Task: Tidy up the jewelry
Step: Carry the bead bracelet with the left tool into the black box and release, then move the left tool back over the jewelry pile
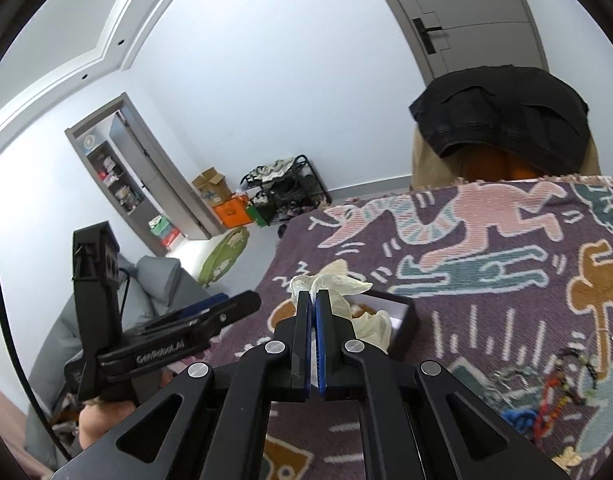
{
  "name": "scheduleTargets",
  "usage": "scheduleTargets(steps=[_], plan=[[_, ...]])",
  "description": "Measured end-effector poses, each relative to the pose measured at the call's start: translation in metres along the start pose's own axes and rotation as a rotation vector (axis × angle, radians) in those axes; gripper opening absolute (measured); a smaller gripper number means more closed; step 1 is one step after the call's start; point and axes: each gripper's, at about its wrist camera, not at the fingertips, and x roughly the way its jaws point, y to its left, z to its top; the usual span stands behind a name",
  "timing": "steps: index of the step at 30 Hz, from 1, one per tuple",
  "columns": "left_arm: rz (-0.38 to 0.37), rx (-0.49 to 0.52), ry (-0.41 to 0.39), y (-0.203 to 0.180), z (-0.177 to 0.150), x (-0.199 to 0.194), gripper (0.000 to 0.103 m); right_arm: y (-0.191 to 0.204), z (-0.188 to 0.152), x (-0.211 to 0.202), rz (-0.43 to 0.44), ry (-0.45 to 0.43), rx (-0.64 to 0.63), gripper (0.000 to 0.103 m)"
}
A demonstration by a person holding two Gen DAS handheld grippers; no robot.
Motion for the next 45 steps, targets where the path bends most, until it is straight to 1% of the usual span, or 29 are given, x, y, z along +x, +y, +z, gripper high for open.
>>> scheduleTargets(steps=[3,5,7,8,9,11,13,14,16,19,21,24,26,29,32,37,40,43,45], plan=[[0.018,-0.005,-0.002,0.012,-0.002,-0.002,0.072,0.009,0.002,0.017,0.005,0.005,-0.012,0.003],[0.019,-0.008,-0.001,0.016,-0.003,-0.003,0.072,0.015,0.002,0.025,-0.016,0.007,-0.035,0.005],[0.019,-0.008,-0.011,0.018,-0.004,-0.005,0.072,0.018,0.001,0.033,-0.049,0.030,-0.047,0.035],[0.025,-0.003,-0.021,0.017,-0.004,-0.007,0.073,0.017,-0.001,0.036,-0.068,0.049,-0.039,0.068],[0.028,0.007,-0.028,0.015,-0.004,-0.008,0.074,0.015,-0.004,0.035,-0.087,0.054,-0.025,0.082],[0.033,0.035,-0.045,0.007,-0.006,-0.012,0.087,0.008,-0.010,0.025,-0.109,0.016,-0.006,0.082],[0.018,0.054,-0.063,-0.002,-0.008,-0.016,0.095,-0.002,-0.017,0.014,-0.116,0.016,0.021,0.082],[0.005,0.062,-0.071,-0.007,-0.008,-0.018,0.097,-0.006,-0.017,0.011,-0.121,0.018,0.037,0.082],[-0.017,0.074,-0.077,-0.017,-0.009,-0.022,0.098,-0.018,-0.021,-0.006,-0.141,0.005,0.077,0.082],[-0.047,0.092,-0.092,-0.034,-0.010,-0.032,0.099,-0.025,-0.022,-0.030,-0.164,-0.033,0.095,0.084],[-0.063,0.099,-0.116,-0.044,-0.010,-0.041,0.099,-0.028,-0.023,-0.052,-0.169,-0.070,0.104,0.092],[-0.075,0.114,-0.173,-0.058,-0.011,-0.058,0.103,-0.030,-0.023,-0.080,-0.169,-0.127,0.116,0.095],[-0.090,0.123,-0.218,-0.065,-0.013,-0.070,0.103,-0.030,-0.024,-0.095,-0.172,-0.150,0.114,0.096],[-0.101,0.136,-0.254,-0.075,-0.016,-0.082,0.103,-0.030,-0.027,-0.110,-0.181,-0.174,0.117,0.103],[-0.130,0.135,-0.264,-0.081,-0.019,-0.089,0.103,-0.036,-0.031,-0.122,-0.201,-0.187,0.132,0.103],[-0.193,0.140,-0.265,-0.092,-0.028,-0.097,0.103,-0.046,-0.043,-0.143,-0.205,-0.208,0.147,0.103],[-0.200,0.159,-0.263,-0.100,-0.033,-0.101,0.103,-0.051,-0.052,-0.154,-0.241,-0.203,0.141,0.103],[-0.247,0.161,-0.240,-0.109,-0.038,-0.104,0.103,-0.061,-0.061,-0.165,-0.266,-0.212,0.148,0.103],[-0.252,0.185,-0.225,-0.118,-0.041,-0.105,0.103,-0.069,-0.069,-0.174,-0.283,-0.217,0.157,0.103]])
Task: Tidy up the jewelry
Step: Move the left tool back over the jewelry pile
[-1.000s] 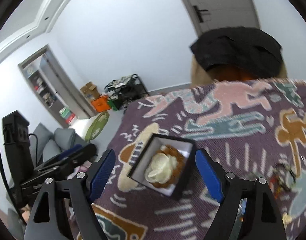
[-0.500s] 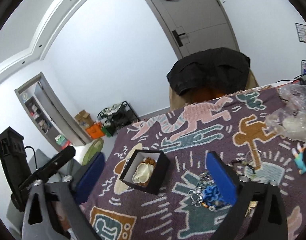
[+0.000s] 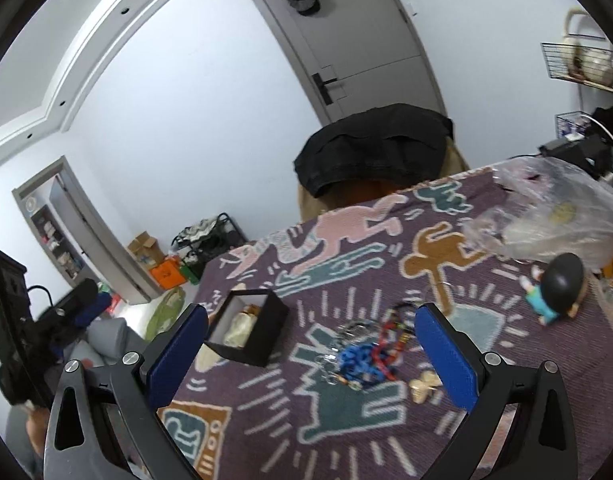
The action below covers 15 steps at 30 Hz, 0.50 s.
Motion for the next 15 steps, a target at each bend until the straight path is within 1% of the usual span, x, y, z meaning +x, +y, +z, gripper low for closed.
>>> scheduleTargets(steps=[4,5,7,8,9,10,12,14,15], plan=[[-0.007,0.091,0.032,-0.024,-0.006,0.006,0.103,-0.024,-0.008,-0.010,-0.047,-0.004,0.015,0.103],[-0.010,0.115,0.051,-0.031,-0.009,0.010,0.103,-0.029,-0.009,-0.011,-0.053,-0.004,0.018,0.103],[-0.020,0.126,0.085,-0.038,-0.014,0.016,0.103,-0.041,-0.014,-0.012,-0.063,0.003,0.034,0.103],[-0.029,0.131,0.108,-0.042,-0.018,0.023,0.102,-0.045,-0.015,-0.012,-0.065,0.006,0.038,0.101],[-0.027,0.138,0.119,-0.044,-0.021,0.027,0.102,-0.049,-0.018,-0.012,-0.068,0.012,0.045,0.097],[-0.021,0.152,0.128,-0.048,-0.026,0.032,0.099,-0.055,-0.020,-0.010,-0.067,0.022,0.056,0.094],[-0.008,0.176,0.155,-0.054,-0.034,0.043,0.092,-0.062,-0.025,-0.006,-0.055,0.044,0.075,0.081],[-0.014,0.176,0.203,-0.056,-0.041,0.056,0.080,-0.070,-0.030,-0.001,-0.045,0.066,0.092,0.077],[-0.019,0.169,0.233,-0.056,-0.046,0.063,0.077,-0.073,-0.033,0.001,-0.046,0.074,0.100,0.076]])
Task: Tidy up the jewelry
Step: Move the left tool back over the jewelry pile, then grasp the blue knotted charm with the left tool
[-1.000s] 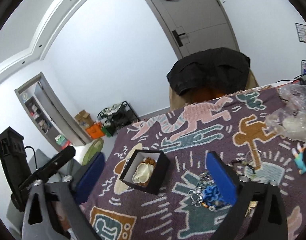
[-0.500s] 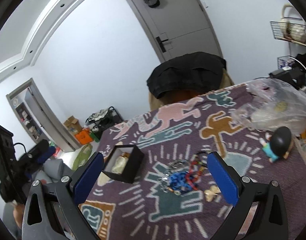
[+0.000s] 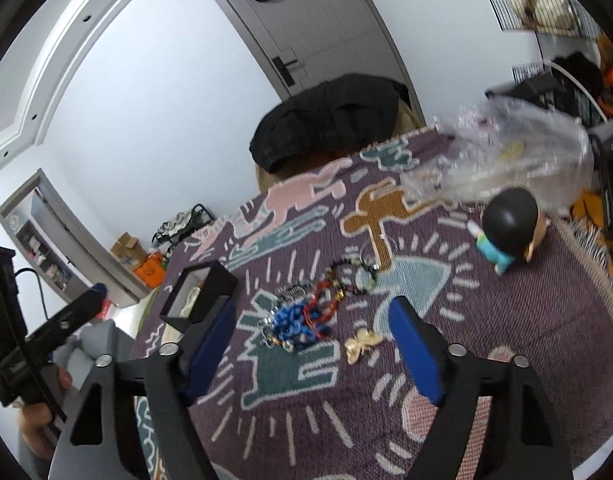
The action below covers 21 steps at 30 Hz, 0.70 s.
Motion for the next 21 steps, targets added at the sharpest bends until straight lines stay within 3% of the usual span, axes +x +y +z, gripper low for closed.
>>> scheduleTargets(steps=[5,8,19,21], plan=[[-0.018,-0.037,0.095,-0.001,-0.012,0.037,0.065,-0.017,-0.012,0.009,-0.006,0.035,0.032,0.065],[-0.036,-0.075,0.160,-0.002,-0.019,0.060,0.055,-0.024,-0.018,0.014,-0.010,0.052,0.042,0.064],[-0.031,-0.195,0.312,-0.005,-0.038,0.124,0.055,-0.044,-0.032,0.031,-0.011,0.096,0.077,0.063],[-0.025,-0.206,0.333,-0.006,-0.041,0.134,0.055,-0.046,-0.033,0.034,-0.010,0.108,0.084,0.059]])
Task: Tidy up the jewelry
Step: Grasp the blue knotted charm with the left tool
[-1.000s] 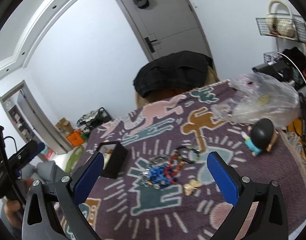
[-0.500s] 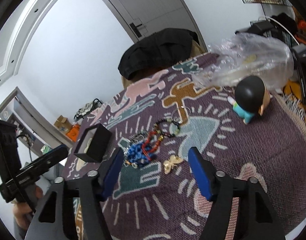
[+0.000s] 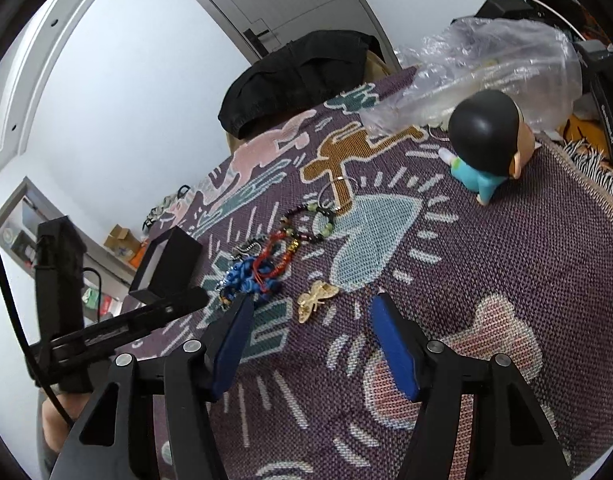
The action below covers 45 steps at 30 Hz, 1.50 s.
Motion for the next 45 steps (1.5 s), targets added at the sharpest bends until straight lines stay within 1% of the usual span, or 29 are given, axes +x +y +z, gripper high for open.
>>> scheduleTargets(steps=[2,7,8,9,11,12,13,15,18,20,23,29,33,35,40,41,43,44,45], plan=[[0.002,-0.007,0.018,-0.002,0.001,0.010,0.055,-0.003,0.000,0.003,0.010,0.009,0.005,0.053],[0.033,-0.022,0.052,-0.004,0.001,0.028,0.055,-0.003,0.000,0.012,-0.006,0.049,-0.031,0.053],[0.044,-0.018,0.055,-0.005,0.000,0.032,0.054,-0.001,0.000,0.015,-0.011,0.064,-0.047,0.053],[0.057,-0.006,0.041,-0.006,0.001,0.032,0.052,0.001,0.000,0.017,-0.018,0.077,-0.063,0.053],[0.092,-0.007,0.043,-0.005,0.002,0.035,0.036,0.004,0.000,0.022,-0.034,0.095,-0.095,0.053],[0.079,-0.026,0.036,-0.002,0.004,0.034,0.031,0.006,0.001,0.026,-0.041,0.109,-0.117,0.053],[0.074,-0.033,0.039,0.000,0.005,0.035,0.020,0.009,0.002,0.030,-0.050,0.126,-0.142,0.053],[0.061,-0.037,0.039,0.002,0.006,0.034,0.016,0.014,0.004,0.038,-0.072,0.152,-0.185,0.053],[0.060,-0.007,0.011,-0.001,0.006,0.026,0.014,0.020,0.005,0.049,-0.105,0.200,-0.238,0.053],[0.053,0.001,-0.004,-0.002,0.007,0.017,0.013,0.024,0.007,0.054,-0.095,0.221,-0.255,0.054],[0.043,0.010,-0.032,-0.001,0.011,0.003,0.012,0.031,0.007,0.061,-0.100,0.244,-0.288,0.063],[0.032,0.015,-0.095,0.005,0.018,-0.026,0.011,0.035,0.010,0.078,-0.136,0.284,-0.335,0.063],[0.029,0.014,-0.123,0.011,0.020,-0.039,0.011,0.038,0.009,0.083,-0.163,0.282,-0.380,0.063],[0.027,0.017,-0.134,0.013,0.019,-0.045,0.011,0.041,0.009,0.085,-0.194,0.270,-0.404,0.063],[0.034,0.027,-0.154,0.017,0.019,-0.055,0.011,0.046,0.000,0.085,-0.232,0.239,-0.447,0.064],[0.034,0.026,-0.156,0.018,0.019,-0.056,0.011,0.048,-0.001,0.086,-0.240,0.235,-0.457,0.063],[0.036,0.026,-0.160,0.020,0.019,-0.059,0.011,0.051,-0.008,0.085,-0.269,0.220,-0.486,0.057],[0.036,0.025,-0.161,0.020,0.019,-0.060,0.011,0.052,-0.009,0.085,-0.273,0.215,-0.490,0.052],[0.036,0.025,-0.164,0.021,0.019,-0.061,0.011,0.053,-0.010,0.084,-0.269,0.212,-0.487,0.043]])
